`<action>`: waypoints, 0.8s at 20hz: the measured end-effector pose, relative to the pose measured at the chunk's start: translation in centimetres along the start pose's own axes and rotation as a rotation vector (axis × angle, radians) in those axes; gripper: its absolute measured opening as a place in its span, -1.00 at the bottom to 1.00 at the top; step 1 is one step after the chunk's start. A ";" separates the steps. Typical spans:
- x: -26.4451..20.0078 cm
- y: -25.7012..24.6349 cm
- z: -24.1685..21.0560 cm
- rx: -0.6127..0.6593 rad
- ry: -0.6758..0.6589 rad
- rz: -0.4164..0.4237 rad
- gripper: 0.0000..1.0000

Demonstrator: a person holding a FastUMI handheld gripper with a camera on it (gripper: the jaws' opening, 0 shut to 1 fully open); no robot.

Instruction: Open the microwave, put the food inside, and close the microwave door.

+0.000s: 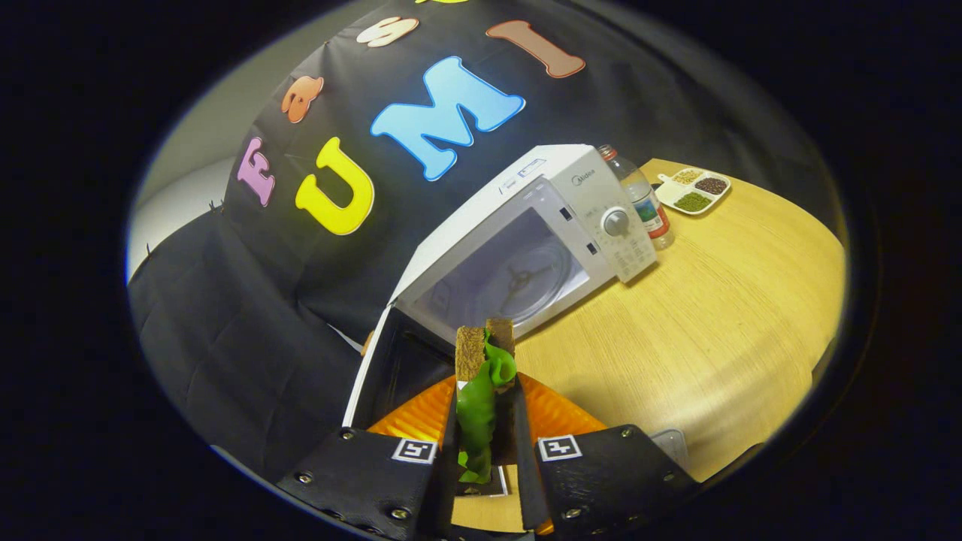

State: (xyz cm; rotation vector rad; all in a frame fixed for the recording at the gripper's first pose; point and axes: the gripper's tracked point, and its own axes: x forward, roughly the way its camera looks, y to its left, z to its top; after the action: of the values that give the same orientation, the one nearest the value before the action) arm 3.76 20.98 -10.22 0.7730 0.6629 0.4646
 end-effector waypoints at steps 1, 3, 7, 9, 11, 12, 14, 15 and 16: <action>1.1 0.0 0.6 0.003 -0.012 0.000 -0.31; 2.8 -0.2 1.6 0.011 -0.034 -0.004 -0.31; 6.0 -0.5 2.4 0.036 -0.074 -0.006 -0.31; 7.9 -0.6 2.5 0.060 -0.095 -0.006 -0.31; 9.6 -0.4 2.9 0.095 -0.123 0.007 -0.31; 10.4 -0.5 3.2 0.101 -0.137 0.007 -0.31; 12.0 -0.9 3.7 0.115 -0.163 -0.001 -0.31; 12.7 -1.1 4.0 0.122 -0.178 -0.006 -0.31; 13.6 -1.6 4.3 0.126 -0.189 -0.017 -0.31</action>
State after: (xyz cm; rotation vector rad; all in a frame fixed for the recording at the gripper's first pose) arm 16.57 26.09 -14.12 0.9177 0.5249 0.3317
